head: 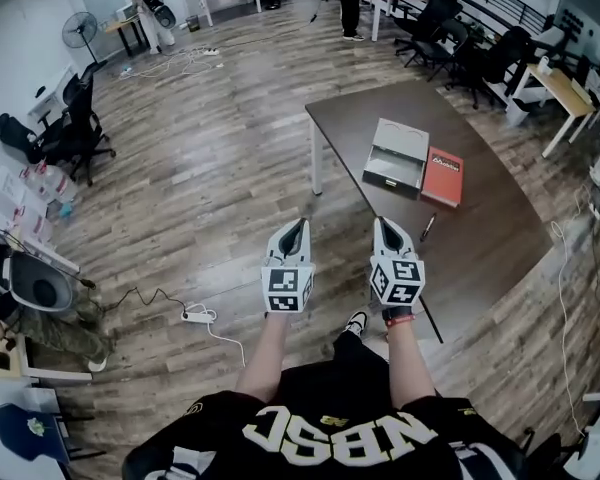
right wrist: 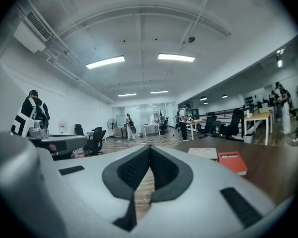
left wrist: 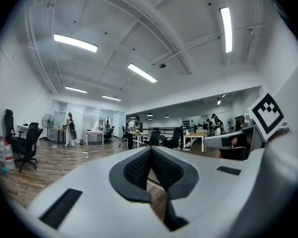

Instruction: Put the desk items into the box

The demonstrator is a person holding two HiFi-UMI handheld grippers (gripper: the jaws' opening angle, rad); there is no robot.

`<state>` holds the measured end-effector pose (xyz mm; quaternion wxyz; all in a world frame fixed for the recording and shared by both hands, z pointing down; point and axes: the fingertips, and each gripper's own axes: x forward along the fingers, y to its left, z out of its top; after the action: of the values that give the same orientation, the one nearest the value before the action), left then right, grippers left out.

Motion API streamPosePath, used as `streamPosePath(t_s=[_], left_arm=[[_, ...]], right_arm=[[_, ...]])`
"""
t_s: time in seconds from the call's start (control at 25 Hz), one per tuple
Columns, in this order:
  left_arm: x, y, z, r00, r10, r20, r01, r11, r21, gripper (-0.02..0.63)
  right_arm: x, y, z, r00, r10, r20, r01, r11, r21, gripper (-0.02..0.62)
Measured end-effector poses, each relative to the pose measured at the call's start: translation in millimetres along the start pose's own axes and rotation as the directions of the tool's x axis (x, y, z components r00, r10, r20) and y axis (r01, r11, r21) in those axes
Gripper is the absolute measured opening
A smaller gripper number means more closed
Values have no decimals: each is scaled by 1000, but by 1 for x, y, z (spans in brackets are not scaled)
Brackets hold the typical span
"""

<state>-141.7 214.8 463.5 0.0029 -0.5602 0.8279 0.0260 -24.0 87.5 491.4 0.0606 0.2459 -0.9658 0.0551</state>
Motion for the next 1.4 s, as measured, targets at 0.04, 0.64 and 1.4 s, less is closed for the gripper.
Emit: streamPosePath(t_s=[0.04,0.64,1.4], left_arm=[[22,-7,5,1000,-19,6,19,1000,3,14],[249,-122,5,974,-225,6,225,974,4,14],[405,-215,-2,787,-617,-23,617,787,-20,15]], right_arm=[[10,-14,6,1000,-6,6,6,1000,1,8],[80,-217,45,986,-159,44,156,986,64,8],[117,-320,58,892,-451,24,447,889,102,8]])
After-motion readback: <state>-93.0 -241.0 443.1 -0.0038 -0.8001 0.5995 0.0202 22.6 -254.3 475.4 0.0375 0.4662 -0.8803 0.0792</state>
